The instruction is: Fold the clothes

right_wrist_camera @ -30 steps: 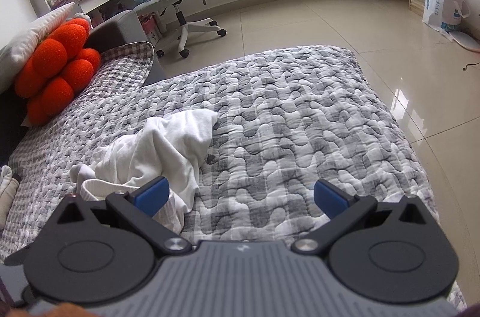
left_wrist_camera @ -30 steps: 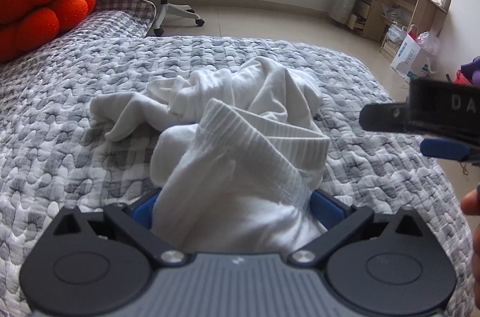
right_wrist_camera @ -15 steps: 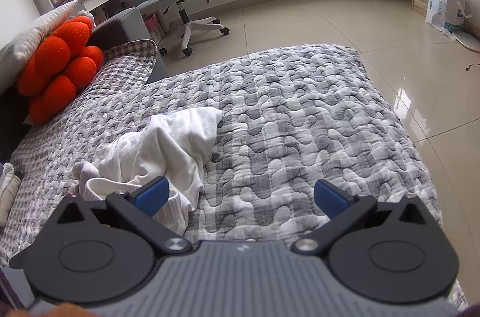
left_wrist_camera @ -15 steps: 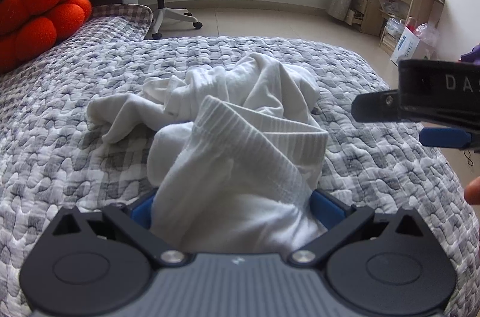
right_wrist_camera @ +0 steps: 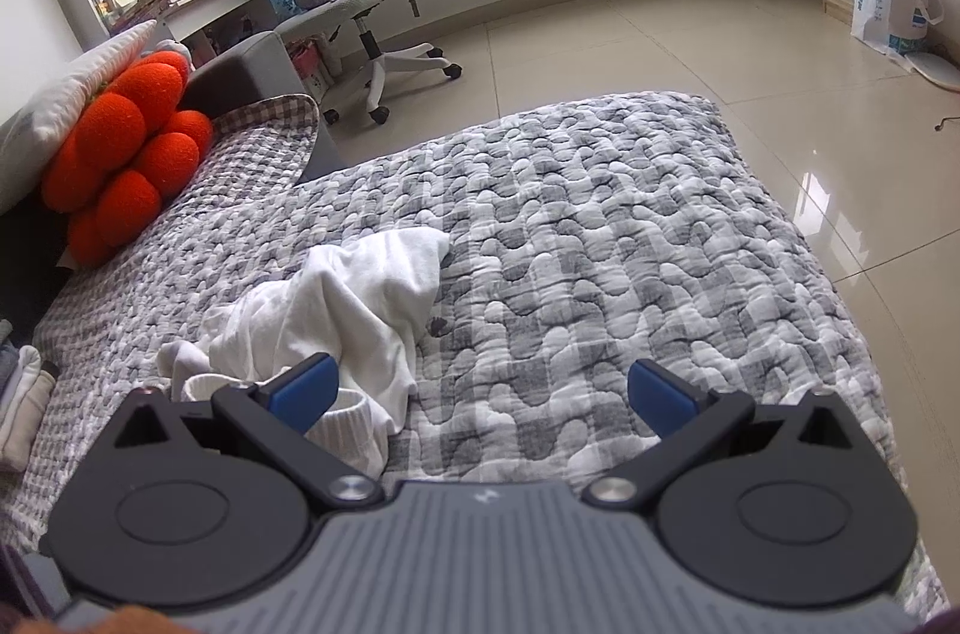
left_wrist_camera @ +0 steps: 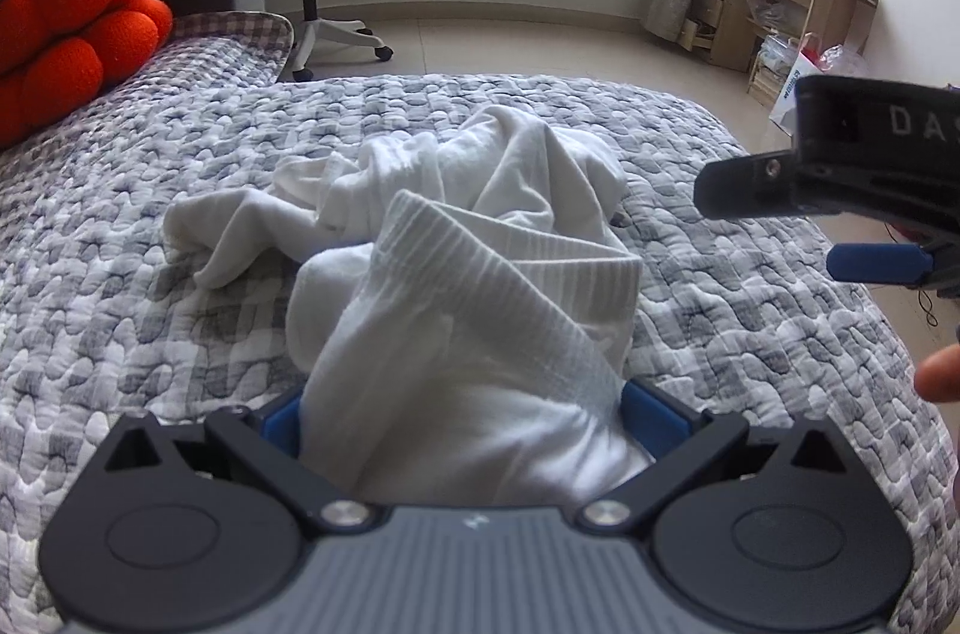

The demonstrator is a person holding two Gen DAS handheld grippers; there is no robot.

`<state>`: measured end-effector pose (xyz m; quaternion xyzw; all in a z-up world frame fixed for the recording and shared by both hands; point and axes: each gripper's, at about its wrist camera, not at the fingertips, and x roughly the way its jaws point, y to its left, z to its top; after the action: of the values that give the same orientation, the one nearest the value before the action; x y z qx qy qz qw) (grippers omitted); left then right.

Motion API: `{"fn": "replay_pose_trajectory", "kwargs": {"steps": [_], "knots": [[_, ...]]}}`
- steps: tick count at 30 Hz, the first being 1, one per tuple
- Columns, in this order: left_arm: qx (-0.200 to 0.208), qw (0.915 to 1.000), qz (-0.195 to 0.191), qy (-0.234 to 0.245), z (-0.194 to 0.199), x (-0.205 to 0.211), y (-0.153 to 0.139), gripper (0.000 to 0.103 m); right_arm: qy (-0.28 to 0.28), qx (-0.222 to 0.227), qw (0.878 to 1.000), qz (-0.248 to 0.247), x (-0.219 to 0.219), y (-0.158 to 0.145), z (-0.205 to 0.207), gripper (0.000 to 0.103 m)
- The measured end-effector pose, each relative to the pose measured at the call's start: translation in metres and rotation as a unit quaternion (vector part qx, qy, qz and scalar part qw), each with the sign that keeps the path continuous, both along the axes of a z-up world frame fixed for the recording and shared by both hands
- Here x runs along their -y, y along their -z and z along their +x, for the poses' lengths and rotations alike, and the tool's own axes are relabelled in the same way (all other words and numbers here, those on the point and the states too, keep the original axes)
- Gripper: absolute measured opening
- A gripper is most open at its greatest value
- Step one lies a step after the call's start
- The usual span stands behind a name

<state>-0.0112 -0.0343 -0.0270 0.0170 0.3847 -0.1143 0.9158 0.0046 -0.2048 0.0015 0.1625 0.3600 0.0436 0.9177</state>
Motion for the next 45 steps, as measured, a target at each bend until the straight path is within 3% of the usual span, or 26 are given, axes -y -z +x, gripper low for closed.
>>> {"fn": "replay_pose_trajectory", "kwargs": {"steps": [3, 5, 10, 12, 19, 26, 33, 37, 41, 45], "knots": [[0.009, 0.9999, -0.006, 0.0, -0.004, -0.002, -0.003, 0.1, 0.001, 0.003, 1.0, 0.001, 0.001, -0.001, -0.001, 0.103], [0.014, 0.9998, -0.01, 0.0, -0.006, -0.003, -0.005, 0.09, 0.003, 0.006, 1.0, 0.0, 0.003, -0.002, -0.002, 0.103], [0.021, 0.9993, -0.032, -0.006, -0.011, -0.011, -0.015, 0.04, 0.011, 0.007, 1.0, 0.001, 0.004, -0.003, -0.002, 0.103], [0.037, 0.9985, -0.035, -0.02, -0.014, -0.02, -0.026, 0.035, 0.012, 0.006, 1.0, 0.001, 0.004, -0.002, -0.001, 0.103], [0.094, 0.9923, -0.047, -0.067, -0.023, -0.051, -0.063, 0.031, 0.016, 0.008, 1.0, 0.006, 0.003, -0.001, 0.0, 0.103], [0.15, 0.9805, -0.058, -0.113, -0.033, -0.081, -0.1, 0.03, 0.019, 0.009, 1.0, 0.013, 0.003, -0.001, 0.002, 0.103], [0.235, 0.9539, -0.061, -0.176, -0.061, -0.131, -0.155, 0.029, 0.0, 0.012, 1.0, 0.014, -0.009, 0.001, 0.006, 0.103], [0.261, 0.9412, -0.05, -0.209, -0.066, -0.16, -0.172, 0.029, -0.014, 0.008, 1.0, 0.007, -0.02, 0.004, 0.011, 0.103], [0.266, 0.9374, -0.056, -0.217, -0.068, -0.178, -0.183, 0.027, -0.046, 0.009, 0.999, 0.008, -0.035, 0.007, 0.015, 0.103], [0.281, 0.9358, -0.063, -0.203, -0.074, -0.188, -0.195, 0.017, -0.1, 0.024, 0.995, -0.007, -0.059, 0.007, 0.012, 0.103]]}}
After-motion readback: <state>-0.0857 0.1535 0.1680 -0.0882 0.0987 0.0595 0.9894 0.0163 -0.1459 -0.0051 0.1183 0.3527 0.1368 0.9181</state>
